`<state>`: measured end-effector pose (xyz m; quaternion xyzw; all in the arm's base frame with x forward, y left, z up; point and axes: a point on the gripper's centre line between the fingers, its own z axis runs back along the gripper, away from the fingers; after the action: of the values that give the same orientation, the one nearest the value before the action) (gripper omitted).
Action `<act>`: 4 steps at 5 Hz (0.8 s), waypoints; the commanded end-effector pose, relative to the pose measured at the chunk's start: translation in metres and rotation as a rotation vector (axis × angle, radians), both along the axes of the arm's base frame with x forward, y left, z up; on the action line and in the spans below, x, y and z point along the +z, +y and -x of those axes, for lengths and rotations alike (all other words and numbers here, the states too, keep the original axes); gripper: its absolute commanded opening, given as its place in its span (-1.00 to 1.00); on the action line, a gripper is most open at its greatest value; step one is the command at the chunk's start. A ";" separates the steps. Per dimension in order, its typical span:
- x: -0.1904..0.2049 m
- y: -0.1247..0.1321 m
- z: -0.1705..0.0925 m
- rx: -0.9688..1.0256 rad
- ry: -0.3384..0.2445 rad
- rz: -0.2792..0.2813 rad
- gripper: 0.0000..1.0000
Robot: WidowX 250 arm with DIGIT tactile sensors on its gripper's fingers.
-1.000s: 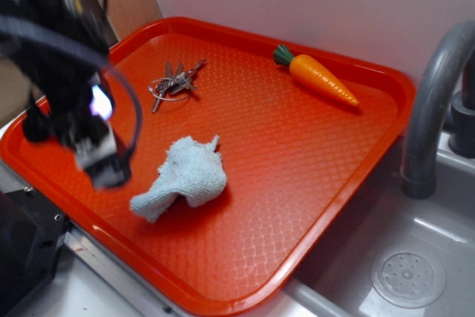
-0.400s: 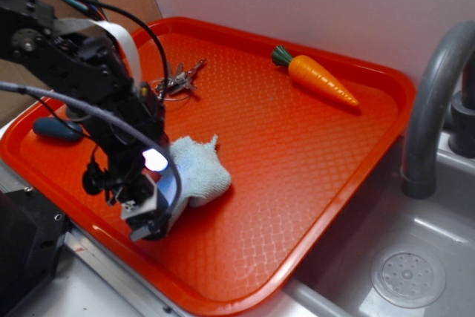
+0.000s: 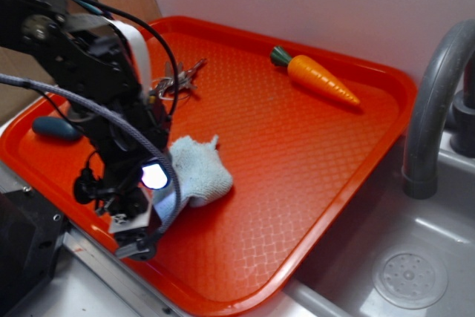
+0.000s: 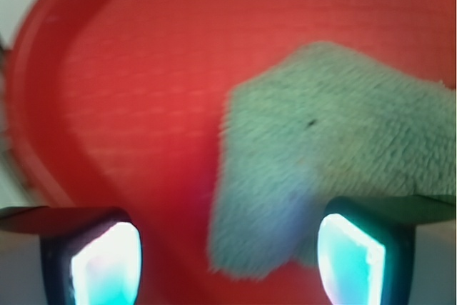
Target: Grab the blue cloth.
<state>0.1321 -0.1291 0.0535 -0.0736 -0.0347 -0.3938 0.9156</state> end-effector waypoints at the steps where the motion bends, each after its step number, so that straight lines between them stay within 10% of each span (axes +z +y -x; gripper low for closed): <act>1: -0.016 -0.019 -0.011 0.014 -0.115 -0.127 1.00; 2: -0.024 -0.015 -0.027 0.052 -0.105 -0.154 1.00; 3: -0.012 0.017 -0.048 0.238 -0.125 -0.154 -1.00; 4: 0.003 0.039 -0.059 0.312 -0.151 -0.142 -1.00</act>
<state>0.1926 -0.0864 0.0486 0.0318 -0.0664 -0.2545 0.9643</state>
